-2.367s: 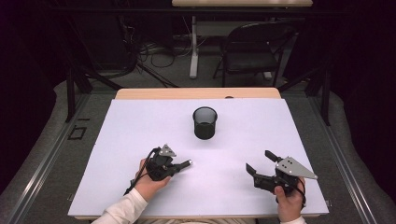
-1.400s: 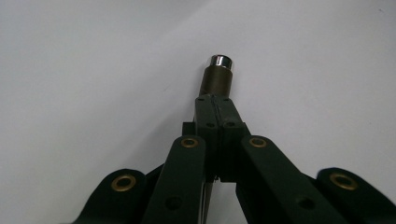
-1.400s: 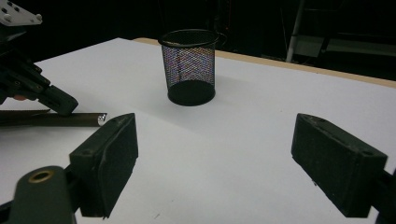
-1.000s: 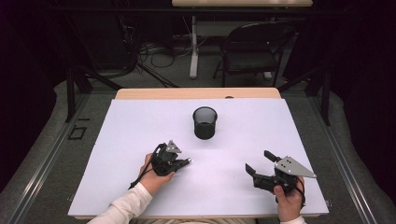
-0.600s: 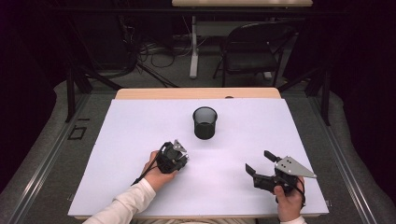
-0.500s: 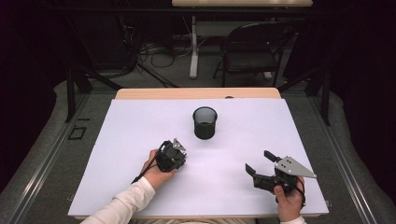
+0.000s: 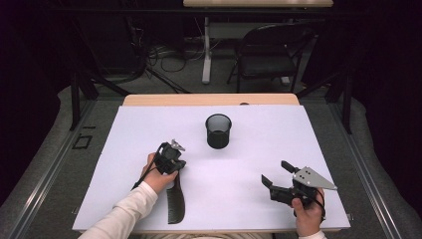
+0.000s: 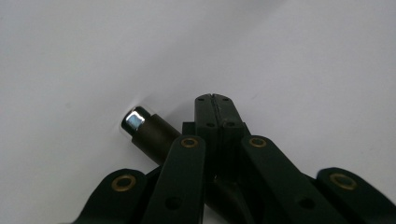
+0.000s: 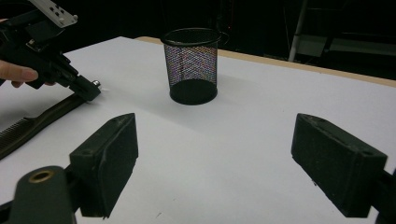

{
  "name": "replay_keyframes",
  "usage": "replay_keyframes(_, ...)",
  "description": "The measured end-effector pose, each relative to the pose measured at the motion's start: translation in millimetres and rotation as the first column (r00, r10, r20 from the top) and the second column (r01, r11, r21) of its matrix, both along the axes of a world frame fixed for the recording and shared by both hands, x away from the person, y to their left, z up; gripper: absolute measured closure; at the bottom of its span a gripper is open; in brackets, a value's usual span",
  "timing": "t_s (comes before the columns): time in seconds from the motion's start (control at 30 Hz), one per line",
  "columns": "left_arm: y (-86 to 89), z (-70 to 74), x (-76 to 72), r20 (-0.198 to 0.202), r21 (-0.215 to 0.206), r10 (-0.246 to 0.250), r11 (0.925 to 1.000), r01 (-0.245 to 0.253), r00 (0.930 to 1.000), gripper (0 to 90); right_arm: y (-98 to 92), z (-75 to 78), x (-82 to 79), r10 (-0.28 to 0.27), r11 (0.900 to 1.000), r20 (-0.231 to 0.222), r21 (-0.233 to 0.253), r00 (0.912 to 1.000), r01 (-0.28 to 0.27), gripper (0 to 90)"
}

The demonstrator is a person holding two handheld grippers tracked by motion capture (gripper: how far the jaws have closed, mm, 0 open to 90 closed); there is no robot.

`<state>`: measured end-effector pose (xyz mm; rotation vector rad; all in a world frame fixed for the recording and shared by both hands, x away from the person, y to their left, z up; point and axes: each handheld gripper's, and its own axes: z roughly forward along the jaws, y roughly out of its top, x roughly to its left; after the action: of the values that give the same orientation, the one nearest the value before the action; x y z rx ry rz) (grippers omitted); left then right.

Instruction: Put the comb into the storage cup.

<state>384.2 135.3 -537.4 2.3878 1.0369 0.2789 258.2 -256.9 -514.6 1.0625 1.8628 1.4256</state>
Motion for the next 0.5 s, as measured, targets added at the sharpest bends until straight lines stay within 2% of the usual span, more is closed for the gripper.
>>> replay_keyframes(0.3,22.7,-3.6,-0.4,-0.007,0.004,0.044,0.9990,-0.044,0.9990,90.0,0.8,-0.2,0.0,-0.001,1.000,-0.003,0.001,1.0000,0.001,14.7)
replay_keyframes(0.5,35.5,-5.7,-8.4,-0.008,-0.012,0.057,0.9983,-0.057,0.9983,90.0,1.3,-0.3,-0.1,-0.003,1.000,-0.004,0.003,1.0000,0.003,14.6)
